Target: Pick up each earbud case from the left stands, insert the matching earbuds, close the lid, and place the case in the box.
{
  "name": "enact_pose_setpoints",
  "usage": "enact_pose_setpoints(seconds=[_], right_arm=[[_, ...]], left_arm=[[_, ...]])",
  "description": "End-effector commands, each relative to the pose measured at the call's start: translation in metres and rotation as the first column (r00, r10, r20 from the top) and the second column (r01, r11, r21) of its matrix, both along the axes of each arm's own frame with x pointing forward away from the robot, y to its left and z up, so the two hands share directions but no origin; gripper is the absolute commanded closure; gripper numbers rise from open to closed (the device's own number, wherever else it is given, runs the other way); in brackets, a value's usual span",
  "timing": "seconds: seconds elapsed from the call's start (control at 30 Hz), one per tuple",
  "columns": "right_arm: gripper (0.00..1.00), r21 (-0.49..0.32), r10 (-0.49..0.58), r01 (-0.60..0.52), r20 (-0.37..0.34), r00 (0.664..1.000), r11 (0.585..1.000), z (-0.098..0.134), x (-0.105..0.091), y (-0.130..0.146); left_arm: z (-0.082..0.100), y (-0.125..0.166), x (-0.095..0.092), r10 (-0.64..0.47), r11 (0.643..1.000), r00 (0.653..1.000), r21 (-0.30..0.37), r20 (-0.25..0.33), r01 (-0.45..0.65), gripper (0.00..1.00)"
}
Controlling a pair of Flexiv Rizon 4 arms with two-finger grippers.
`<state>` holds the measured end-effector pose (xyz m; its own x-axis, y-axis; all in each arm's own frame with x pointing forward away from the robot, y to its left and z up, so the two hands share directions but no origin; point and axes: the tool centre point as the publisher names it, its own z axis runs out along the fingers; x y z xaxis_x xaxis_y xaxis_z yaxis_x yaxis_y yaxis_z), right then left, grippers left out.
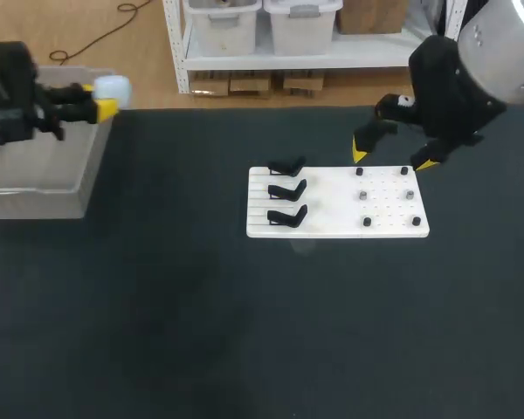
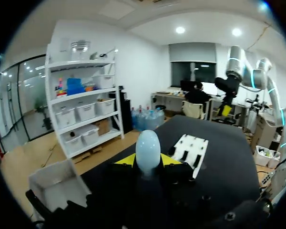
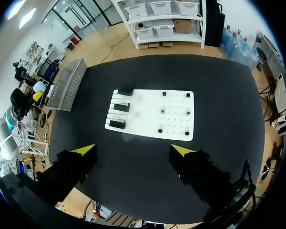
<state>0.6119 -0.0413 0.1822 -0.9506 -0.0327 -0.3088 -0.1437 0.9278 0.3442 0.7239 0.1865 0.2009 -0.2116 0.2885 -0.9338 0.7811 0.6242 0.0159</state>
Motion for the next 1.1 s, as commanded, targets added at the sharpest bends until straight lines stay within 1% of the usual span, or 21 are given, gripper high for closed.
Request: enact_pose_setpoints(seconds=[0.03,0.2,0.27,0.43,0.57,0.7,0.83,0.87,0.9,0.93,0.97,1.1], right_arm=[[0.0,0.003,-0.016,0.016,0.035,0.999,1.0,-0.001,-0.003,-0.001],[0.0,0.003,-0.016,0.016,0.035,0.999,1.0,-0.001,-0.003,-0.001],[0.0,0.003,-0.016,0.016,0.035,0.999,1.0,-0.001,-0.003,-0.001],[0.0,0.003,-0.016,0.016,0.035,0.999,1.0,-0.001,-0.003,-0.001],[0.0,0.003,-0.016,0.016,0.035,0.999,1.0,-0.001,-0.003,-0.001],[0.0,0.003,-0.016,0.016,0.035,0.999,1.0,-0.001,-0.003,-0.001],[0.0,0.003,-0.016,0.016,0.035,0.999,1.0,-0.001,-0.003,-0.001],[0.0,0.003,-0.016,0.016,0.035,0.999,1.0,-0.001,-0.003,-0.001],[0.0,0.003,-0.016,0.016,0.035,0.999,1.0,-0.001,-0.003,-0.001],[0.0,0.003,-0.016,0.016,0.035,0.999,1.0,-0.001,-0.003,-0.001],[0.0,0.003,-0.016,0.016,0.035,0.999,1.0,-0.001,-0.003,-0.001],[0.0,0.003,-0.016,0.016,0.035,0.999,1.0,-0.001,-0.003,-0.001]], left_arm=[[-0.017,0.033,0.025,0.233,0.97,0.97,0.053,0.069,-0.237,1.0],[-0.025,0.077,0.052,0.303,0.947,0.951,0.097,0.056,-0.307,1.0],[-0.029,0.095,0.063,0.338,0.934,0.94,0.104,0.051,-0.342,1.0],[-0.045,0.127,0.082,0.388,0.911,0.921,0.14,0.032,-0.388,1.0],[-0.06,0.139,0.094,0.392,0.909,0.92,0.151,0.002,-0.388,1.0],[-0.075,0.143,0.103,0.394,0.909,0.919,0.155,-0.021,-0.386,1.0],[-0.082,0.147,0.107,0.416,0.9,0.909,0.156,-0.036,-0.406,1.0],[-0.084,0.147,0.107,0.42,0.898,0.907,0.158,-0.039,-0.41,0.89],[-0.087,0.151,0.109,0.426,0.896,0.904,0.158,-0.044,-0.414,0.59],[-0.088,0.153,0.11,0.437,0.892,0.898,0.156,-0.05,-0.425,0.06],[-0.088,0.153,0.11,0.443,0.889,0.895,0.154,-0.048,-0.432,0.0],[-0.09,0.157,0.105,0.456,0.882,0.888,0.159,-0.051,-0.444,0.0]])
